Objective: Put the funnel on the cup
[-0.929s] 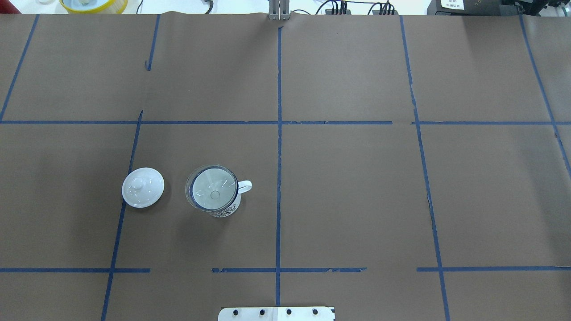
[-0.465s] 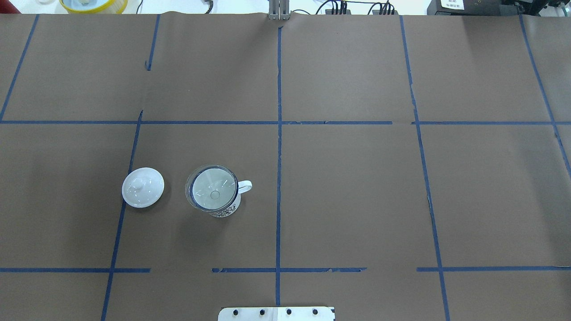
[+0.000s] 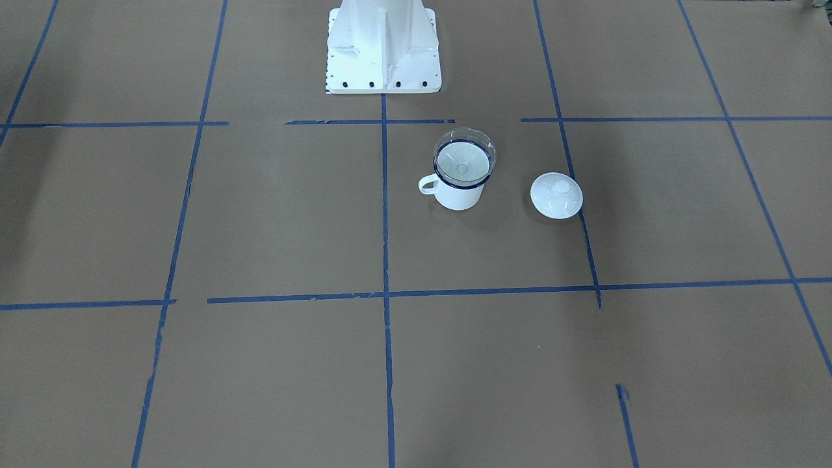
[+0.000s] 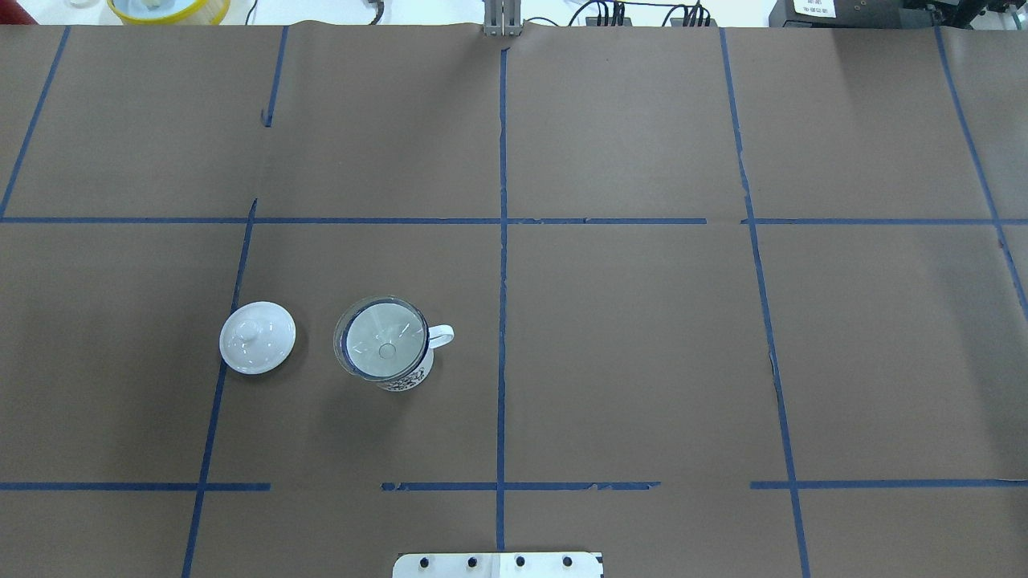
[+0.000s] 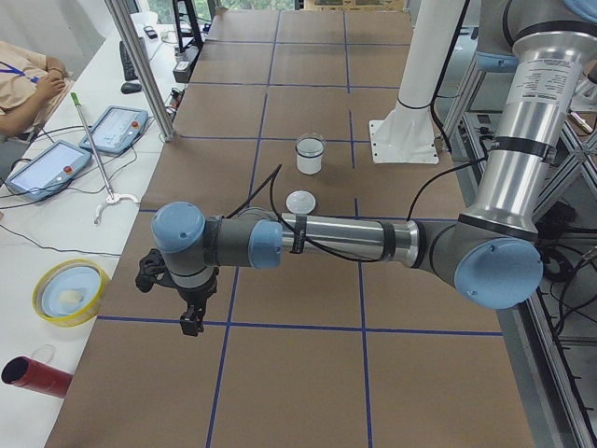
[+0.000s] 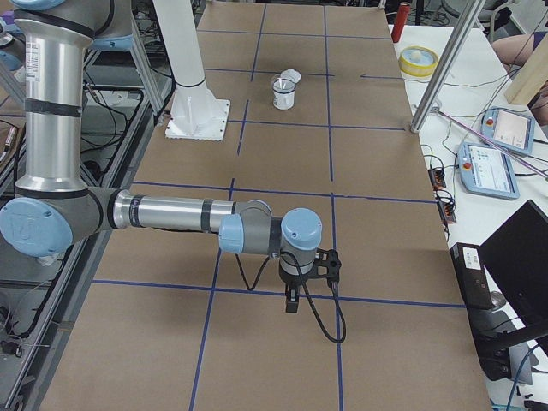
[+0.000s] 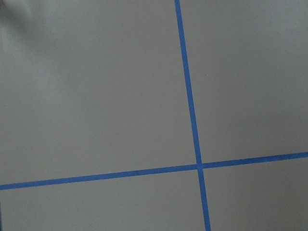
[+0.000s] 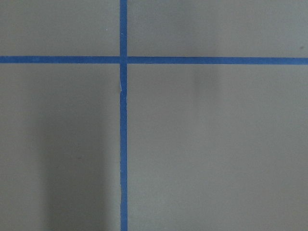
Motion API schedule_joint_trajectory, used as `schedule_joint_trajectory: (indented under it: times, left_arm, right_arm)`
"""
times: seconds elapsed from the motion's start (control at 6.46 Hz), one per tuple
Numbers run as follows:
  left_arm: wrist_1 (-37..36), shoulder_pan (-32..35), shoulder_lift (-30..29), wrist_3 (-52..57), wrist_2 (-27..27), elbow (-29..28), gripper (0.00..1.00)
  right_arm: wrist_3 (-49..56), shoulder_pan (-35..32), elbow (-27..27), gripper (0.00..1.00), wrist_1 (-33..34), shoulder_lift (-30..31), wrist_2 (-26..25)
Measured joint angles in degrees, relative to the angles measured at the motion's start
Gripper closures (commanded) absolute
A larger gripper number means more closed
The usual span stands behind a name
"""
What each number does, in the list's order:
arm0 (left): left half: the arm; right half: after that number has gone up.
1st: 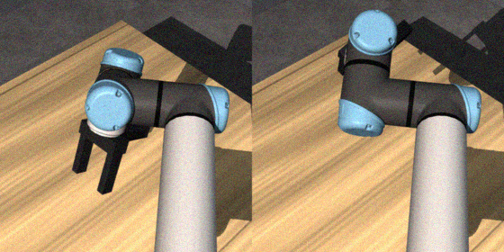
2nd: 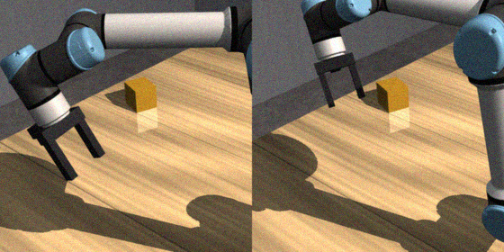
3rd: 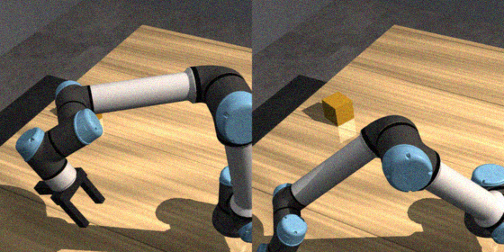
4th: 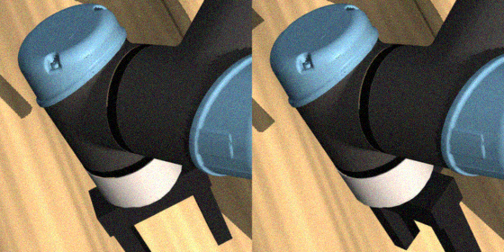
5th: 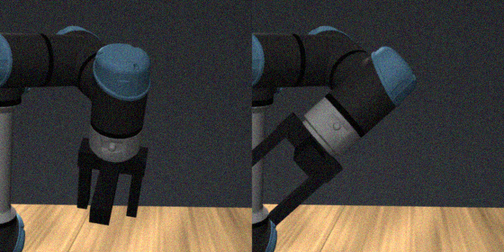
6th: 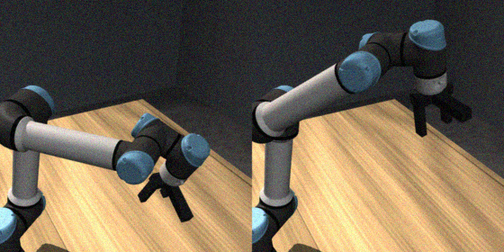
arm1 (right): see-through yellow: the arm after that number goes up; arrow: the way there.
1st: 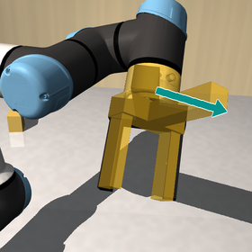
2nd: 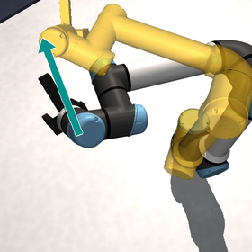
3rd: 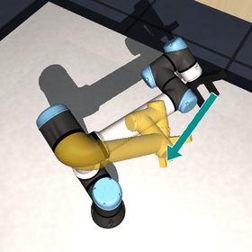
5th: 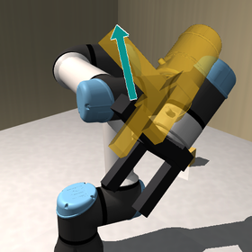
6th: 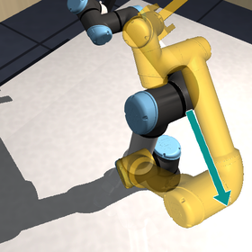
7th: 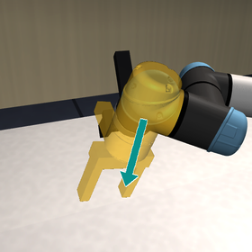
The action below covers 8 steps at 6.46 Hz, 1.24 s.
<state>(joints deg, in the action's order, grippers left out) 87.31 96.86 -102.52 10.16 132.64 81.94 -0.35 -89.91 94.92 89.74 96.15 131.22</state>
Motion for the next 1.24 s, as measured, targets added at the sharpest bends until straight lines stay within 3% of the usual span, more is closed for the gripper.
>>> schedule_joint_trajectory:
  times: [0.46, 1.24]
  left_arm:
    - [-7.1, 3.3, 1.7, 5.9, 0.0, 3.8, 0.00]
    - [-7.8, 3.3, 8.1, 5.9, 0.1, 9.3, 0.00]
  right_arm:
    - [0.0, 0.0, 0.0, 0.00, 0.0, 0.0, 0.0]
    - [0.0, 0.0, 0.0, 0.00, 0.0, 0.0, 0.0]
